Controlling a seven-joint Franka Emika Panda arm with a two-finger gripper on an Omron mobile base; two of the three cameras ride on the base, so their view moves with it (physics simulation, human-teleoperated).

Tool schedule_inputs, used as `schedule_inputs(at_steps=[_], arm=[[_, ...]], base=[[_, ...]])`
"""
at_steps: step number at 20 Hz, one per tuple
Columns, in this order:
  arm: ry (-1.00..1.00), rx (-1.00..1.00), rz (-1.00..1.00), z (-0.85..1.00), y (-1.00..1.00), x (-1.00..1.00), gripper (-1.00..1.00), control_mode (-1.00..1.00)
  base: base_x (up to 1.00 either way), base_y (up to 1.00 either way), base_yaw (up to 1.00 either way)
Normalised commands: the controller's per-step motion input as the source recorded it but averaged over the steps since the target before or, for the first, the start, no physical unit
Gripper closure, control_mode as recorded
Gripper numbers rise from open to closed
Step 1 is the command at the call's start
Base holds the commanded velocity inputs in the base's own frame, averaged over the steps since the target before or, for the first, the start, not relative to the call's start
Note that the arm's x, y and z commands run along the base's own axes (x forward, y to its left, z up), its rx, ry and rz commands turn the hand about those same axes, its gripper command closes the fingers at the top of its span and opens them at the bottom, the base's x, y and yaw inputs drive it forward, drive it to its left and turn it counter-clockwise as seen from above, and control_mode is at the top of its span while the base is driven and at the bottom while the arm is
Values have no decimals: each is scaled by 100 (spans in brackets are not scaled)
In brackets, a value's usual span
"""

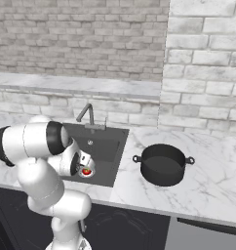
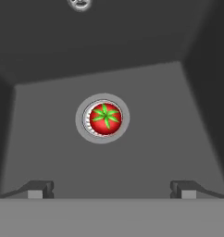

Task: Dump the tomato from the pot into the sink. Then turn on the water and wash the tomato. Then turn off the water and put the tomato back in the pot.

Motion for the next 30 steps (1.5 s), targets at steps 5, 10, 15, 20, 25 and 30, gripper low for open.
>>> schedule_inputs(at_steps=[5, 10, 15, 20, 25, 30], arm=[[0, 0, 0, -12, 0, 16, -100, -100], [0, 0, 0, -3, 0, 21, -100, -100], [5, 0, 0, 0, 0, 30, -100, -100], [6, 0, 0, -7, 0, 36, -100, -100], [4, 0, 0, -17, 3, 27, -100, -100], [5, 0, 0, -24, 16, 12, -100, -100]], base=[[0, 0, 0], [0, 0, 0], [0, 0, 0], [0, 0, 0], [0, 0, 0], [0, 0, 0]])
